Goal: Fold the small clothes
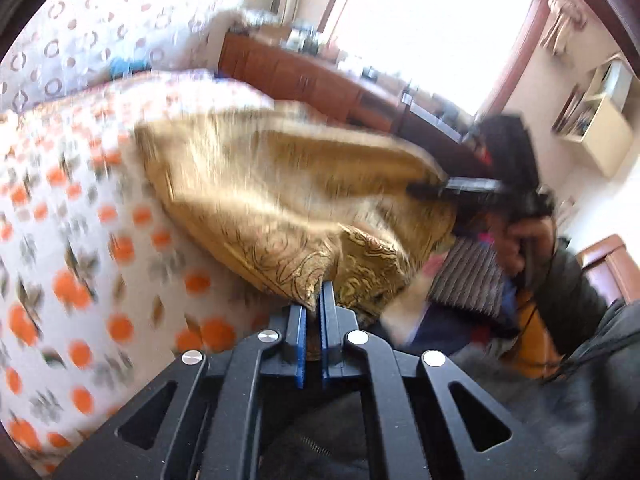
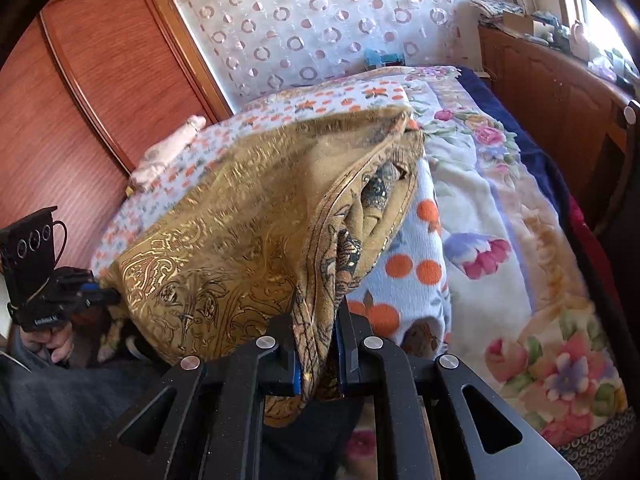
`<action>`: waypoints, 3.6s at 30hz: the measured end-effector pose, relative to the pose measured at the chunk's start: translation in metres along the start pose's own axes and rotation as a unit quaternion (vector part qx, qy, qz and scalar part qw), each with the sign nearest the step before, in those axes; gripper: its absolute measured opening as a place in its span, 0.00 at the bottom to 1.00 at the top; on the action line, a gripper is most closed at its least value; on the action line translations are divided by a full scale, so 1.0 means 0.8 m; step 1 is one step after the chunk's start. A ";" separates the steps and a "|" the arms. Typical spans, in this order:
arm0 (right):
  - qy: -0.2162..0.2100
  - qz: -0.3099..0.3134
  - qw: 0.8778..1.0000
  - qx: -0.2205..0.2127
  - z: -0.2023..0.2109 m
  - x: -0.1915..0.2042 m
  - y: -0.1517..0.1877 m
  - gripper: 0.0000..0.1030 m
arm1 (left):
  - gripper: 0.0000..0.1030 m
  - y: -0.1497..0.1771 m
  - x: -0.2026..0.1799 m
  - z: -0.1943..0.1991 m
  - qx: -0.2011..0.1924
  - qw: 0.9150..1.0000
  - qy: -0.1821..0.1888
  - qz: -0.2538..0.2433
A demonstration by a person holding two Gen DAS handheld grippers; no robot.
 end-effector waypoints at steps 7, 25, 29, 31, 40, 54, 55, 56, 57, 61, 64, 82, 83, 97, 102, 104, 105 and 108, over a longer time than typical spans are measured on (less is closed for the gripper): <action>-0.035 -0.063 0.997 -0.029 0.016 -0.010 -0.075 0.12 | 0.06 -0.098 0.016 0.018 -0.066 0.997 -0.022 -0.023; 0.088 -0.035 0.995 -0.041 -0.069 -0.022 -0.217 0.55 | 0.06 -0.180 0.127 -0.079 -0.056 0.991 -0.117 0.029; 0.086 -0.043 0.993 -0.065 -0.061 -0.009 -0.227 0.55 | 0.06 -0.181 0.125 -0.090 -0.045 0.990 -0.132 0.022; 0.095 -0.055 0.990 -0.090 -0.042 -0.016 -0.231 0.56 | 0.06 -0.179 0.128 -0.095 -0.040 0.990 -0.135 0.020; 0.086 0.062 0.990 -0.096 -0.030 0.031 -0.160 0.56 | 0.06 -0.183 0.190 -0.134 -0.001 0.983 -0.172 0.064; 0.134 0.179 0.975 -0.002 -0.163 0.044 -0.072 0.56 | 0.43 -0.188 0.172 -0.104 -0.024 0.985 -0.168 0.019; 0.139 0.187 0.972 -0.002 -0.163 0.043 -0.071 0.56 | 0.45 -0.189 0.170 -0.099 -0.030 0.985 -0.171 0.010; 0.142 0.192 0.971 -0.002 -0.170 0.044 -0.072 0.56 | 0.48 -0.189 0.167 -0.095 -0.034 0.984 -0.172 0.002; 0.144 0.195 0.970 -0.004 -0.175 0.044 -0.073 0.56 | 0.54 -0.188 0.164 -0.092 -0.034 0.985 -0.172 -0.002; 0.145 0.189 0.971 -0.017 -0.190 0.039 -0.092 0.56 | 0.68 -0.180 0.164 -0.090 -0.032 0.986 -0.166 -0.006; 0.141 0.198 0.970 -0.025 -0.199 0.037 -0.108 0.56 | 0.68 -0.171 0.169 -0.096 -0.020 0.988 -0.155 -0.002; 0.149 0.058 0.987 -0.019 -0.299 -0.059 -0.211 0.07 | 0.68 -0.185 0.207 -0.160 0.010 0.988 -0.155 0.006; 0.154 0.053 0.987 -0.016 -0.306 -0.063 -0.211 0.14 | 0.68 -0.190 0.212 -0.165 0.014 0.986 -0.165 0.008; 0.082 0.056 0.995 0.014 -0.285 -0.056 -0.164 0.70 | 0.68 -0.161 0.234 -0.172 0.041 0.987 -0.137 0.067; 0.065 0.041 0.996 0.034 -0.298 -0.062 -0.166 0.70 | 0.68 -0.157 0.229 -0.178 0.035 0.988 -0.136 0.071; 0.061 0.041 0.996 0.041 -0.307 -0.062 -0.167 0.70 | 0.62 -0.157 0.226 -0.181 0.033 0.989 -0.125 0.076; 0.066 0.045 0.996 0.040 -0.309 -0.061 -0.167 0.70 | 0.56 -0.157 0.225 -0.182 0.033 0.989 -0.119 0.076; 0.062 0.052 0.996 0.042 -0.308 -0.056 -0.173 0.67 | 0.41 -0.158 0.221 -0.185 0.037 0.990 -0.110 0.078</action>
Point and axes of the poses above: each gripper's, at about its wrist camera, not at the fingertips, and z roughly against the way its jaws point, x to its left, y to its underside, the point moved 2 cm from there along -z, roughly the way its jaws point, and after that the axes turned 4 degrees about -x, right-handed, at the moved point
